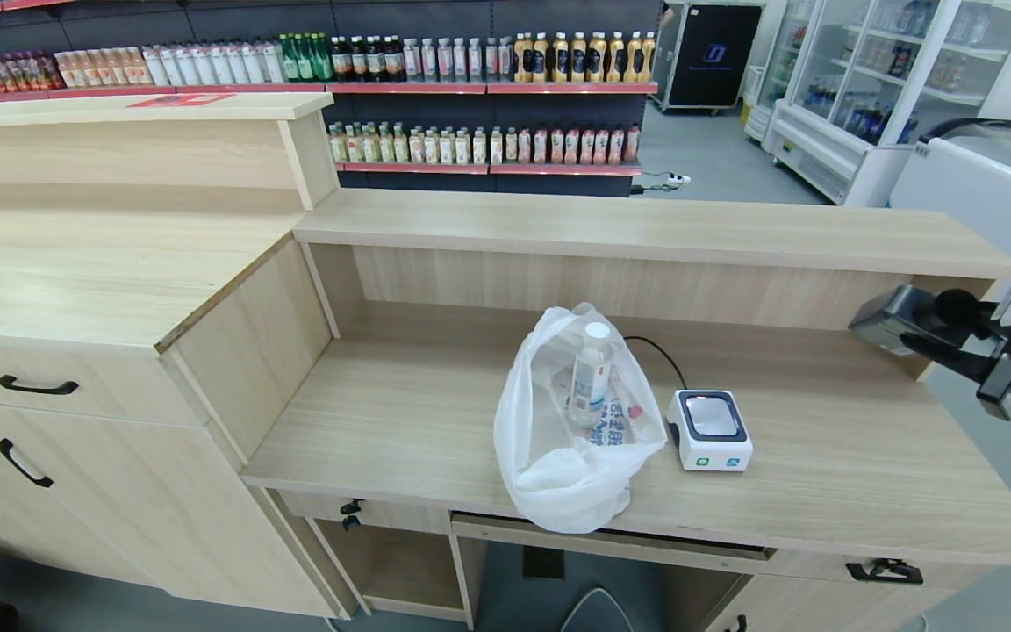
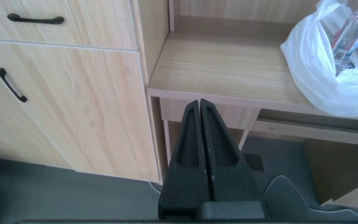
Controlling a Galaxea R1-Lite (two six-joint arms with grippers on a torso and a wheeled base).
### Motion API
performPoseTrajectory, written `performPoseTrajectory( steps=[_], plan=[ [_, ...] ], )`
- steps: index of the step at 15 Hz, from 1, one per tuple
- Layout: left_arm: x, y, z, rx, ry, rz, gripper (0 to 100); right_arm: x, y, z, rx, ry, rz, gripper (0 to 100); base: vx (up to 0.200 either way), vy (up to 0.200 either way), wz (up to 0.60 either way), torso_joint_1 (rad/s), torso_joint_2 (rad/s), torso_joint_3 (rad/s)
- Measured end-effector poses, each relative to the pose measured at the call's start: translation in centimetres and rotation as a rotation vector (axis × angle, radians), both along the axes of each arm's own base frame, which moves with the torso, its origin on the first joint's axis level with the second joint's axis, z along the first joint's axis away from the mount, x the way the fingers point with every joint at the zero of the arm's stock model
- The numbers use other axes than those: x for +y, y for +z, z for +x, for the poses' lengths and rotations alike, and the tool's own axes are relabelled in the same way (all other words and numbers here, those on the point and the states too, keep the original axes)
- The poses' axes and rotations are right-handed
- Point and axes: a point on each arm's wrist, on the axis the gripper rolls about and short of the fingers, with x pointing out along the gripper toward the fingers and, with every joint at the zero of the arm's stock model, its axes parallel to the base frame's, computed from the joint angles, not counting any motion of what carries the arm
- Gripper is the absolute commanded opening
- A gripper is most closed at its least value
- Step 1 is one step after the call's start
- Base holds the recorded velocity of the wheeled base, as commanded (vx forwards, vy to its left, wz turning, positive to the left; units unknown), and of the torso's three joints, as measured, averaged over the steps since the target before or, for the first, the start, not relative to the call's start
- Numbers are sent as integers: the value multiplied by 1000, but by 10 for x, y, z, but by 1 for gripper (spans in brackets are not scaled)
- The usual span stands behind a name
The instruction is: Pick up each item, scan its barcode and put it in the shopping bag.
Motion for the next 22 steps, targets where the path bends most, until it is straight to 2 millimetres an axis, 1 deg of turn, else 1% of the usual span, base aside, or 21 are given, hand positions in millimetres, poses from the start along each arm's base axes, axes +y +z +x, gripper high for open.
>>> performPoseTrajectory(
  steps=[4, 5, 8, 9, 10, 12, 13, 17, 22],
  plan=[
    [0, 0, 0, 0, 0, 0, 0, -11, -9, 16, -73, -8, -86, 0, 0, 0, 600, 4, 2, 4],
    [0, 0, 0, 0, 0, 0, 0, -13, -14, 19, -74, 11, -83, 0, 0, 0, 0, 0, 0, 0],
    [0, 0, 0, 0, 0, 0, 0, -19, -38, 35, -58, 127, -88, 0, 0, 0, 0, 0, 0, 0],
    [0, 0, 0, 0, 0, 0, 0, -25, -46, 41, -77, 156, -111, 0, 0, 0, 0, 0, 0, 0],
    [0, 0, 0, 0, 0, 0, 0, -29, -58, 47, -80, 203, -122, 0, 0, 0, 0, 0, 0, 0],
    [0, 0, 0, 0, -1, 0, 0, -41, -76, 56, -97, 234, -164, 0, 0, 0, 0, 0, 0, 0],
    [0, 0, 0, 0, 1, 0, 0, -45, -86, 58, -73, 235, -166, 0, 0, 0, 0, 0, 0, 0],
    [0, 0, 0, 0, 0, 0, 0, -57, -107, 59, -33, 216, -175, 0, 0, 0, 0, 0, 0, 0],
    [0, 0, 0, 0, 0, 0, 0, -59, -125, 66, 8, 227, -155, 0, 0, 0, 0, 0, 0, 0]
  ],
)
